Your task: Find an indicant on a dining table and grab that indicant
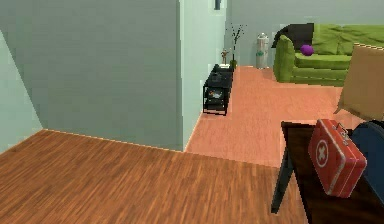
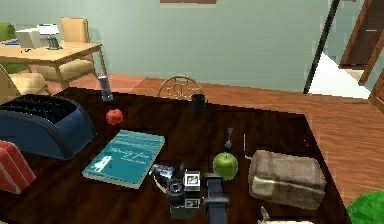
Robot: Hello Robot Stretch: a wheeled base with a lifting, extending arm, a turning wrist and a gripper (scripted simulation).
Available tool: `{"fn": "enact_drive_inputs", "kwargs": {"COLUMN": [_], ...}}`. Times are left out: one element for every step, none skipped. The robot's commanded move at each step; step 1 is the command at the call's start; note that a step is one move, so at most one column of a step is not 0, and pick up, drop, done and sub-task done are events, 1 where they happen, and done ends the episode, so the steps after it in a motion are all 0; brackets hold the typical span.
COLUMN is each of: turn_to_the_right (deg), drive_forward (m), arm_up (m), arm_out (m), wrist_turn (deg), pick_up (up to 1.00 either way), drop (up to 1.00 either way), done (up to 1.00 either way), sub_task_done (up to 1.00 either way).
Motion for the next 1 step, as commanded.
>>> {"fn": "enact_drive_inputs", "kwargs": {"turn_to_the_right": [0.0], "drive_forward": [0.00], "arm_up": [0.00], "arm_out": [0.00], "wrist_turn": [0.0], "pick_up": [0.00], "drop": [0.00], "done": [1.00], "sub_task_done": [0.00]}}
